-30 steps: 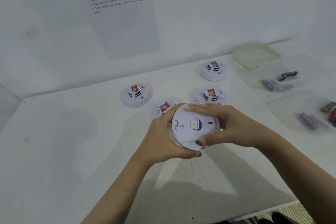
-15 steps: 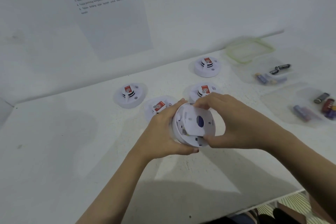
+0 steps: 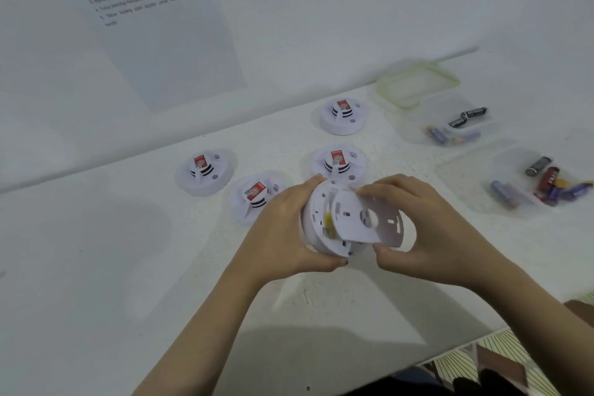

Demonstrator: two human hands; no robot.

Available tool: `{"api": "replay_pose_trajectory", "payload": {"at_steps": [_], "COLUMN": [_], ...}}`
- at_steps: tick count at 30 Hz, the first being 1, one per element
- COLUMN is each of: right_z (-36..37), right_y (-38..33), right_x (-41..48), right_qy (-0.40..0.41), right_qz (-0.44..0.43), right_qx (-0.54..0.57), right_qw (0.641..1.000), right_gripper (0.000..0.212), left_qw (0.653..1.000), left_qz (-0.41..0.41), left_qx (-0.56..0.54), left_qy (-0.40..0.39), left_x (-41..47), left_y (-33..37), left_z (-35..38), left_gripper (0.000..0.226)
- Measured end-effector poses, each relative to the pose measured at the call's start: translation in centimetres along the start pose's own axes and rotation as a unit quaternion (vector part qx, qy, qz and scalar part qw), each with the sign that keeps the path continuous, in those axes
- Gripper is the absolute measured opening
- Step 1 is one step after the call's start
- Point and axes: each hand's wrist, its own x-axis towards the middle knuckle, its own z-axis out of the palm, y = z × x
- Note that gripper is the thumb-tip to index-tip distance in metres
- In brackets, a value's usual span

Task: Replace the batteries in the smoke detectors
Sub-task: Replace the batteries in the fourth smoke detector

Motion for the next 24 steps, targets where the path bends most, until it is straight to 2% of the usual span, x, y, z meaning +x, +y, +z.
{"api": "replay_pose_trajectory", "payload": {"at_steps": [4, 8, 10, 14, 17, 20, 24], "right_z": [-0.6, -0.7, -0.9, -1.3, -1.7, -2.8, -4.2], "right_y": [2.5, 5.4, 5.8, 5.2, 4.5, 4.2, 5.2], "right_x": [-1.3, -2.3, -2.4, -1.6, -0.6, -0.2, -0.5], "right_qy": [-0.008, -0.084, -0.114, -0.057, -0.027, 0.008, 0.05], "right_qz": [0.053, 0.076, 0.094, 0.101, 0.112, 0.121, 0.145], "right_qx": [-0.027, -0.079, -0.033, 0.15, 0.233, 0.253, 0.23], "right_qw": [0.998, 0.99, 0.988, 0.982, 0.966, 0.96, 0.961], "right_gripper": [0.06, 0.063, 0.063, 0.044, 0.027, 0.018, 0.024], "left_qw": [0.999, 0.994, 0.993, 0.993, 0.993, 0.992, 0.988], "left_qz": [-0.015, -0.037, -0.035, -0.012, 0.02, 0.037, 0.071], "left_qx": [-0.013, -0.023, -0.028, -0.031, -0.011, 0.009, 0.023], "left_qy": [0.048, 0.096, 0.105, 0.11, 0.118, 0.124, 0.135], "left_x": [0.5, 1.0, 1.2, 1.8, 2.6, 3.6, 5.4], "left_y": [0.0, 0.2, 0.6, 1.7, 2.8, 3.7, 4.8], "left_z": [0.2, 0.6, 1.0, 2.3, 3.4, 4.7, 6.2], "left_gripper": [0.103, 0.108, 0.107, 0.1, 0.099, 0.1, 0.101]}}
